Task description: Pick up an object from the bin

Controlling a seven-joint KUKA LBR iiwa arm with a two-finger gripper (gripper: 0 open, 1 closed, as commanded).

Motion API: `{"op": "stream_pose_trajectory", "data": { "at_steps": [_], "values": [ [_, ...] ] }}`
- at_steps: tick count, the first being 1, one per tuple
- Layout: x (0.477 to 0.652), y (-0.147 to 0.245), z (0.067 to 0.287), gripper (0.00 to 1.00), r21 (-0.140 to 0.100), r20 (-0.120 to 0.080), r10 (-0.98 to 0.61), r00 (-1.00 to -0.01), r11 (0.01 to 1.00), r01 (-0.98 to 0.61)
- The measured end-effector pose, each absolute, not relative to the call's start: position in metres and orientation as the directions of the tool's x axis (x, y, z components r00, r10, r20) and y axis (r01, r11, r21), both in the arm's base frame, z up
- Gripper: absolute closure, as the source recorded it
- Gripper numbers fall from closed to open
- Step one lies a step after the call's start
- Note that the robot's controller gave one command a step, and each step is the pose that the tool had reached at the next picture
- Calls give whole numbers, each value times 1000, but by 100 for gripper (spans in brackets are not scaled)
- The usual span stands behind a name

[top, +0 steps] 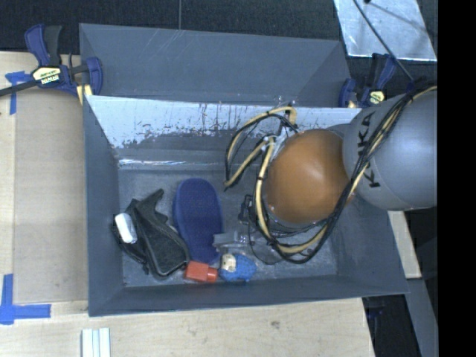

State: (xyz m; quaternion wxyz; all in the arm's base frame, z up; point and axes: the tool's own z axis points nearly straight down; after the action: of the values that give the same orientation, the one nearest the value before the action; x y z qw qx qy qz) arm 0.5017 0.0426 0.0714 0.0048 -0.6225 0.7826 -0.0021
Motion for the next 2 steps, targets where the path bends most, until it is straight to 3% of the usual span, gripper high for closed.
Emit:
{"op": "stream_pose_trajectory", "data": {
  "at_steps": [1, 2],
  "values": [
    [498, 41, 70, 0, -7, -4, -1000, 29, -29, -1000],
    [497, 41, 70, 100, -5, -5, -1000, 27, -27, -1000]
  ]
}}
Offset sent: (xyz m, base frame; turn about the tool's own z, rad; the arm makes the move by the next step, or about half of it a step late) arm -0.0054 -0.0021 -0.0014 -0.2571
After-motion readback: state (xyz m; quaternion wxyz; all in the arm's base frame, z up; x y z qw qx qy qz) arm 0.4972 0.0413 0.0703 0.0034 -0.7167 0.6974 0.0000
